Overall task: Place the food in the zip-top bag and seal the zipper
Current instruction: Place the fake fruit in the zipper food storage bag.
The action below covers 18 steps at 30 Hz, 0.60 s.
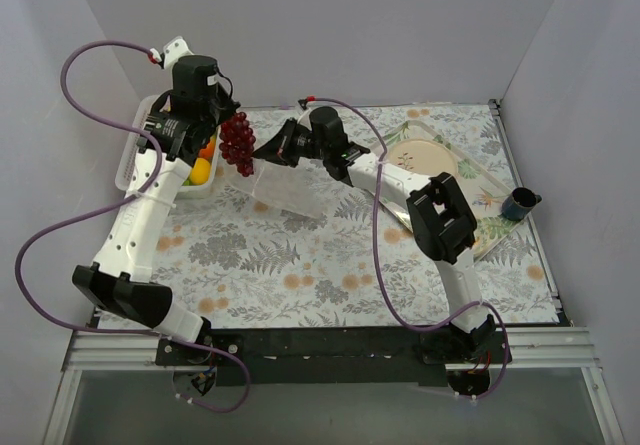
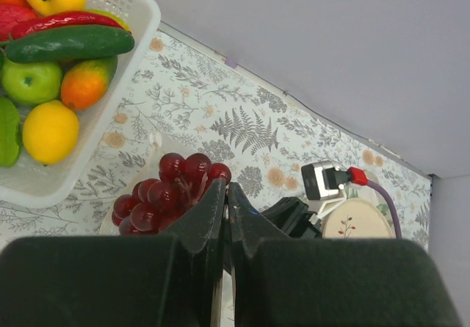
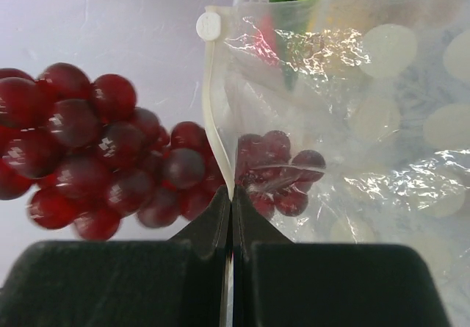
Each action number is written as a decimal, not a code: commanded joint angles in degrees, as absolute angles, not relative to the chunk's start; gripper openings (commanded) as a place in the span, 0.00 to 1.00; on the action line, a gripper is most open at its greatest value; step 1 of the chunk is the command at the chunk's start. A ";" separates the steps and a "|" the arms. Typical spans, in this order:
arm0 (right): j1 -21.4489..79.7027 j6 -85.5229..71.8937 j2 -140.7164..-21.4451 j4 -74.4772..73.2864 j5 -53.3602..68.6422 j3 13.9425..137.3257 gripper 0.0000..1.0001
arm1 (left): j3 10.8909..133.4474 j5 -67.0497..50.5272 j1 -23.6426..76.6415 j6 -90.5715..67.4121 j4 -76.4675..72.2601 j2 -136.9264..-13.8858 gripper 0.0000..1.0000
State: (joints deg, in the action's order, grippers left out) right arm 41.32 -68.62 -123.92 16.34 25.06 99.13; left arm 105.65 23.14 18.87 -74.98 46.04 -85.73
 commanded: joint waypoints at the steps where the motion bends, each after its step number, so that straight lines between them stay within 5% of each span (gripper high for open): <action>1: 40.61 -72.33 -118.57 25.13 27.24 97.65 0.01 | 105.64 24.61 18.98 -74.45 43.77 -82.88 0.00; 18: 39.99 -72.86 -118.38 24.35 26.98 102.39 0.01 | 101.87 23.47 18.98 -73.13 43.59 -83.14 0.00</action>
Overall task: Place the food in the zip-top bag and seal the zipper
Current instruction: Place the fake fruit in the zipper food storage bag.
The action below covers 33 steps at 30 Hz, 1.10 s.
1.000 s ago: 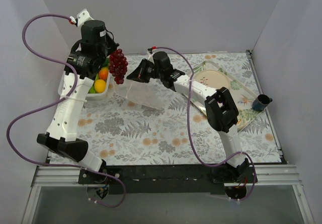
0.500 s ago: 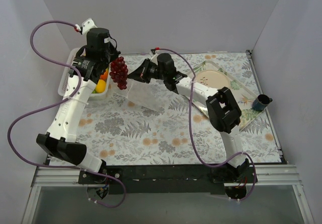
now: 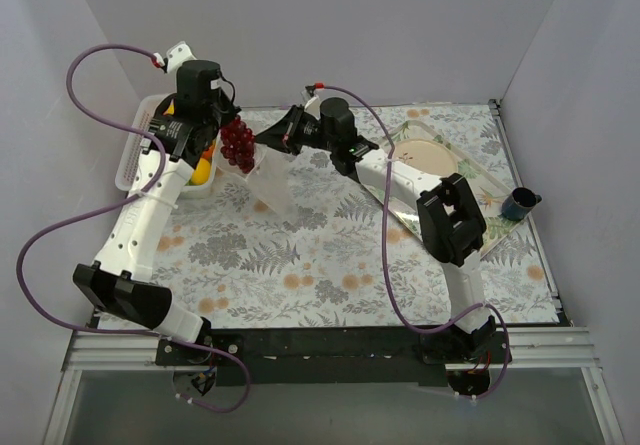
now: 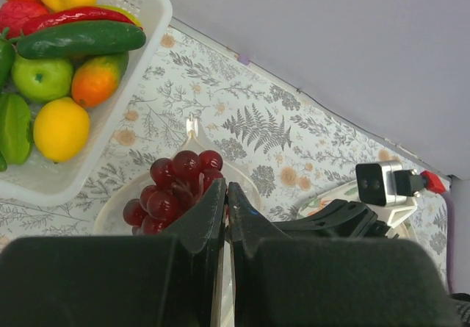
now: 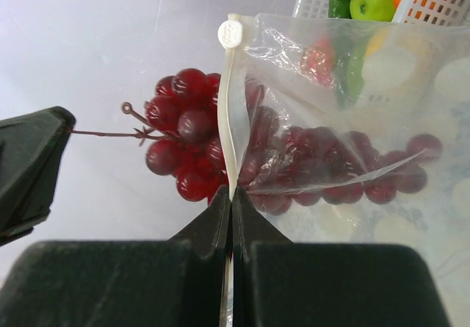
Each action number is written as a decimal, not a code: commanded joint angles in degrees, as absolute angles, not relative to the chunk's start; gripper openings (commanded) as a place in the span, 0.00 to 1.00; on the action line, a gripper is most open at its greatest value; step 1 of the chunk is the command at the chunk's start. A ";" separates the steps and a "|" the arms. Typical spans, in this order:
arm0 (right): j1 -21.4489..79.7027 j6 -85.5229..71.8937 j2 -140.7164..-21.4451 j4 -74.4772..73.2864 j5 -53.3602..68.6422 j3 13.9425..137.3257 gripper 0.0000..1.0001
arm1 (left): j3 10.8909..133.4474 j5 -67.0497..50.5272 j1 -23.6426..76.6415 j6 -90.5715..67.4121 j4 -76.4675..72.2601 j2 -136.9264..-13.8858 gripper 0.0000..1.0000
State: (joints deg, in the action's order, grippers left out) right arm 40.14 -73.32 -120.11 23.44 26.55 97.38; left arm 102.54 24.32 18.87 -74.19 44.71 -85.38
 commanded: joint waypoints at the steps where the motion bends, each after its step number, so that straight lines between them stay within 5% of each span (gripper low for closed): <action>1: 39.99 -72.60 -118.56 23.91 26.90 103.09 0.01 | 101.60 23.38 18.98 -73.13 43.85 -83.14 0.00; 13: 39.73 -67.59 -119.71 18.02 25.13 109.24 0.01 | 96.59 20.31 19.07 -72.07 43.07 -82.09 0.00; 18: 39.73 -66.71 -119.54 16.70 25.32 109.87 0.01 | 99.04 20.74 18.98 -70.93 43.15 -82.09 0.73; 21: 39.64 -62.33 -117.61 10.75 22.34 108.37 0.01 | 105.98 22.06 18.90 -69.61 44.99 -82.97 0.82; 26: 37.97 -56.96 -111.64 9.14 20.04 98.29 0.01 | 113.29 23.82 16.98 -68.56 48.07 -86.13 0.84; 33: 37.44 -49.05 -105.56 2.90 16.52 97.73 0.01 | 106.09 19.42 5.98 -69.96 42.11 -88.58 0.78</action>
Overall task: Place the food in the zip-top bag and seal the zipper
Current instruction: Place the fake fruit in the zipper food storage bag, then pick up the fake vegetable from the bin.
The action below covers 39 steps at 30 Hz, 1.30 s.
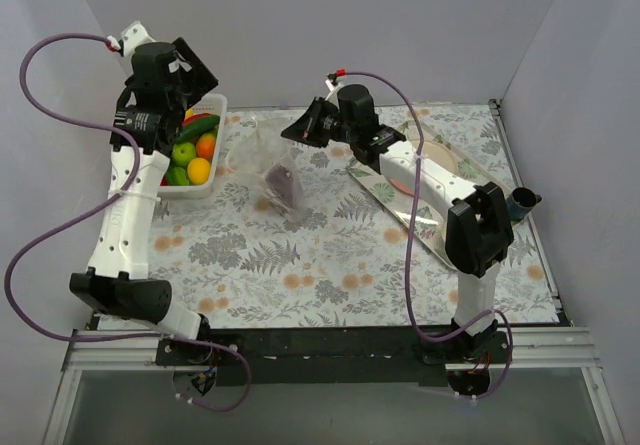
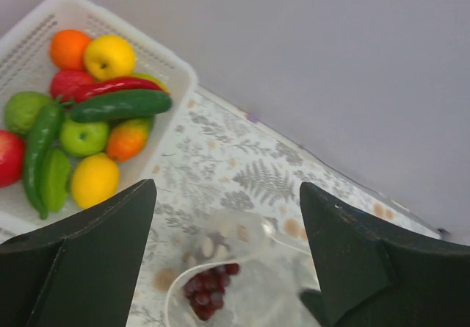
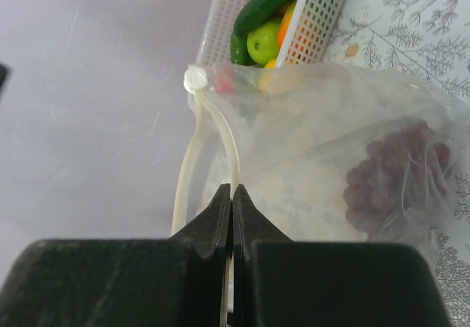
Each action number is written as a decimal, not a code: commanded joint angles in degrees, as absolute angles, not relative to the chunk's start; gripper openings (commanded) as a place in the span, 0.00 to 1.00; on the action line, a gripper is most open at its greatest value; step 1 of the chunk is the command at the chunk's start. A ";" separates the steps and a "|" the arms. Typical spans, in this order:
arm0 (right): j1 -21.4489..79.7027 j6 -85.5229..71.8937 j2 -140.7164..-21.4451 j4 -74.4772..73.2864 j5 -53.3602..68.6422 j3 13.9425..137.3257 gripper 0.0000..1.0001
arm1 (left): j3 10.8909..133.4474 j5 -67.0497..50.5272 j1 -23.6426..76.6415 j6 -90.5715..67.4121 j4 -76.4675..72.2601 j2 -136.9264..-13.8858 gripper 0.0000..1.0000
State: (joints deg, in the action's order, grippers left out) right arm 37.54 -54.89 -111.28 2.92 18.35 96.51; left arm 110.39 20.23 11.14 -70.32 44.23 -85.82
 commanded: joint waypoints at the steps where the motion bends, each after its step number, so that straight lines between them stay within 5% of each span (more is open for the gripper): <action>1: 37.44 -48.69 -105.64 2.81 16.87 97.73 0.01 | 105.48 19.51 5.19 -69.44 40.19 -89.64 0.78; 7: 37.97 -47.29 -107.57 2.90 20.13 98.44 0.01 | 97.57 18.90 2.03 -56.97 20.34 -97.27 0.92; 21: 38.14 -46.58 -112.59 3.60 27.86 99.49 0.01 | 111.96 9.94 -6.50 -46.14 20.74 -121.71 0.95; 39: 39.81 -47.73 -112.15 3.43 25.84 98.88 0.01 | 104.68 8.08 -6.59 -50.01 20.92 -119.36 0.95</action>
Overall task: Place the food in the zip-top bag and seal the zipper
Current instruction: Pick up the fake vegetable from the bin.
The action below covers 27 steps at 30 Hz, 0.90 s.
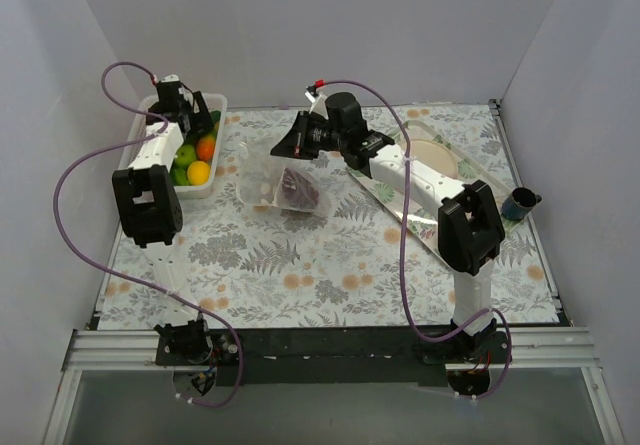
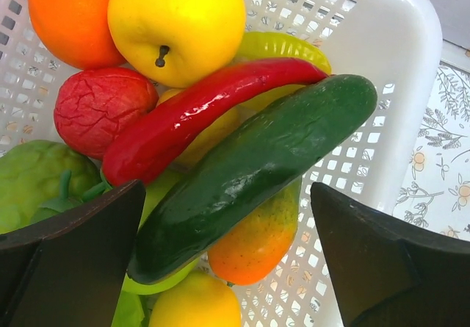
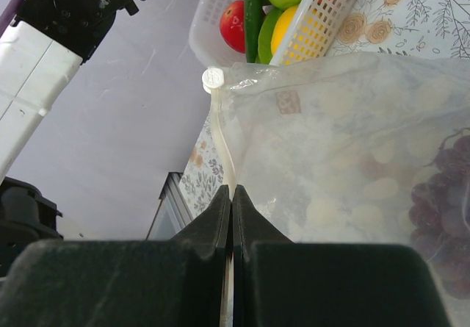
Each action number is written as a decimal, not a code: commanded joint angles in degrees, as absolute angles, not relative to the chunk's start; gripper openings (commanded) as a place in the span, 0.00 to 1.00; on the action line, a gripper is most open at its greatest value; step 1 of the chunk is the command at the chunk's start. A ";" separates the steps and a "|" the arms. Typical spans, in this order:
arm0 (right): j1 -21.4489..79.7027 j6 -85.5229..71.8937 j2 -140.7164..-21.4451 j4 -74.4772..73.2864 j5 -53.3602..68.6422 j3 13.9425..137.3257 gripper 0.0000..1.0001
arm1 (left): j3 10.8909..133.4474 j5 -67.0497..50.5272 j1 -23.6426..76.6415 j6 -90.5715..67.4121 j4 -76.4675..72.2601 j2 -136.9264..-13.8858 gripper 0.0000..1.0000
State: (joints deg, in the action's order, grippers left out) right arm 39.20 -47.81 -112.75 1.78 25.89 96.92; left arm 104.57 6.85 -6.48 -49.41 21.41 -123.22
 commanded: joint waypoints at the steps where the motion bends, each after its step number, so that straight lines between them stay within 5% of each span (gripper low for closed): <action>1: 39.90 -47.55 -112.06 2.82 25.67 98.96 0.01 | 104.85 8.09 -6.50 -50.10 21.09 -119.53 0.93; 6: 40.08 -46.32 -111.01 0.97 24.53 99.32 0.01 | 106.96 7.65 -6.42 -49.92 21.27 -121.11 0.80; 11: 40.43 -45.97 -110.83 0.09 24.43 100.02 0.01 | 108.46 8.26 -5.19 -48.43 22.59 -122.26 0.89; 27: 41.40 -44.91 -111.53 -3.34 24.52 102.92 0.01 | 108.89 22.24 -1.14 -43.68 22.94 -126.74 0.90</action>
